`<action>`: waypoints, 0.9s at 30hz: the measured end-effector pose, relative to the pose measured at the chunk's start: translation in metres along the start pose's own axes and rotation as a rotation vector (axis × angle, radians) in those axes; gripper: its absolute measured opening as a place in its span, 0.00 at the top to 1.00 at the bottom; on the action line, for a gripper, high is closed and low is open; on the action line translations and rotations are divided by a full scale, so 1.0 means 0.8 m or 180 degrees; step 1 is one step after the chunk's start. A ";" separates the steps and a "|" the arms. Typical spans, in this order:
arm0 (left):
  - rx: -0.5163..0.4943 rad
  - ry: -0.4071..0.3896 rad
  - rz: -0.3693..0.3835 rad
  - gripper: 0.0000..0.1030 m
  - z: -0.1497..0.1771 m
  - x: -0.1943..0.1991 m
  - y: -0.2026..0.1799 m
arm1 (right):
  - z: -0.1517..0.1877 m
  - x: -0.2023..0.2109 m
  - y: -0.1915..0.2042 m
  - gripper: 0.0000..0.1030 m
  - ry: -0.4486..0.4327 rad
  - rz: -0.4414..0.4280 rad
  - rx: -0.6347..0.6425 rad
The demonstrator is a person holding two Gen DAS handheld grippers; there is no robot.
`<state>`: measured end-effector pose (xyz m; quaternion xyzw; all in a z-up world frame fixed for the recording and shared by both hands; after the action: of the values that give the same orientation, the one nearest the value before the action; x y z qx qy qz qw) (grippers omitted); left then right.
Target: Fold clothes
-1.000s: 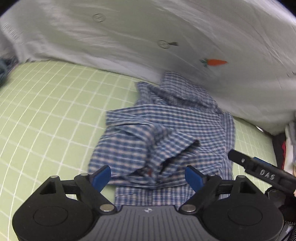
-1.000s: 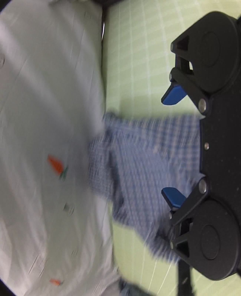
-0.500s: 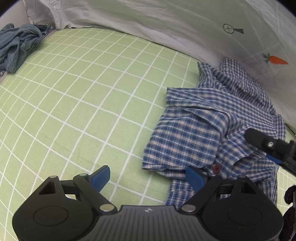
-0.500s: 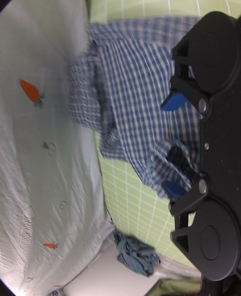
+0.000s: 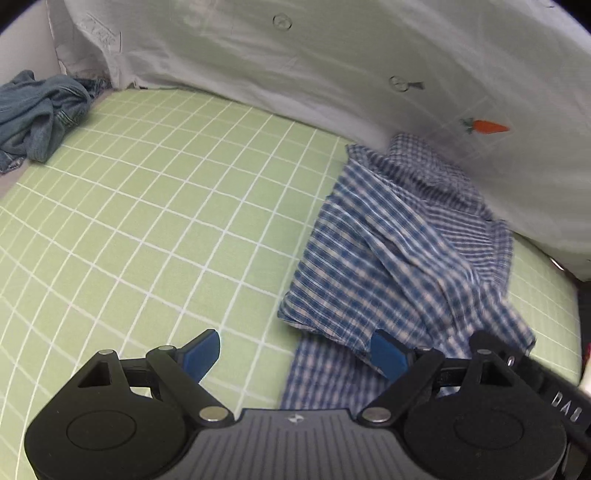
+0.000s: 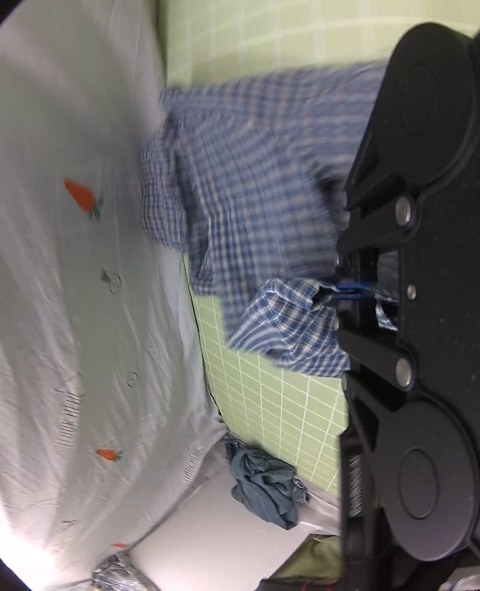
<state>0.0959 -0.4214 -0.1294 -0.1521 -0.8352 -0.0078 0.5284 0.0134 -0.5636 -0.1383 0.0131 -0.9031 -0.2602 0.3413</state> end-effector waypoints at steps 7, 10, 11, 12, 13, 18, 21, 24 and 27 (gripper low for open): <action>-0.0180 -0.0026 0.0095 0.14 0.068 0.063 -0.017 | 0.078 0.090 -0.018 0.97 -0.0052 0.0141 -0.0428; -0.0245 0.0018 0.0122 0.14 0.100 0.076 -0.024 | 0.114 0.122 -0.028 0.97 -0.0066 0.0207 -0.0608; -0.0265 0.0031 0.0130 0.14 0.110 0.080 -0.026 | 0.123 0.130 -0.031 0.97 -0.0063 0.0213 -0.0675; -0.0286 0.0044 0.0137 0.14 0.121 0.084 -0.028 | 0.133 0.137 -0.034 0.97 -0.0059 0.0220 -0.0740; -0.0320 0.0059 0.0150 0.14 0.130 0.086 -0.031 | 0.142 0.144 -0.036 0.97 -0.0052 0.0234 -0.0772; -0.0508 0.0185 0.0190 0.14 0.185 0.097 -0.039 | 0.182 0.173 -0.044 0.97 -0.0011 0.0321 -0.0912; -0.0563 0.0271 0.0167 0.14 0.213 0.100 -0.040 | 0.205 0.185 -0.047 0.97 0.0042 0.0359 -0.0965; -0.0567 0.0348 0.0114 0.14 0.232 0.095 -0.034 | 0.223 0.189 -0.054 0.97 0.0103 0.0400 -0.1018; -0.0589 0.0402 0.0057 0.14 0.246 0.088 -0.028 | 0.239 0.189 -0.062 0.97 0.0166 0.0448 -0.1090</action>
<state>-0.1109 -0.3910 -0.1505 -0.2069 -0.7946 -0.0897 0.5637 -0.2294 -0.5487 -0.1908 -0.1017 -0.8352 -0.3853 0.3791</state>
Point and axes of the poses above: each gripper's, at about its wrist camera, not at the fingertips, and x roughly against the way its jaws point, y to its left, z to its underside, the point moved 8 cm from there along -x, roughly the way its jaws point, and after that the axes turned 4 degrees about -z, right-handed, at the moved point
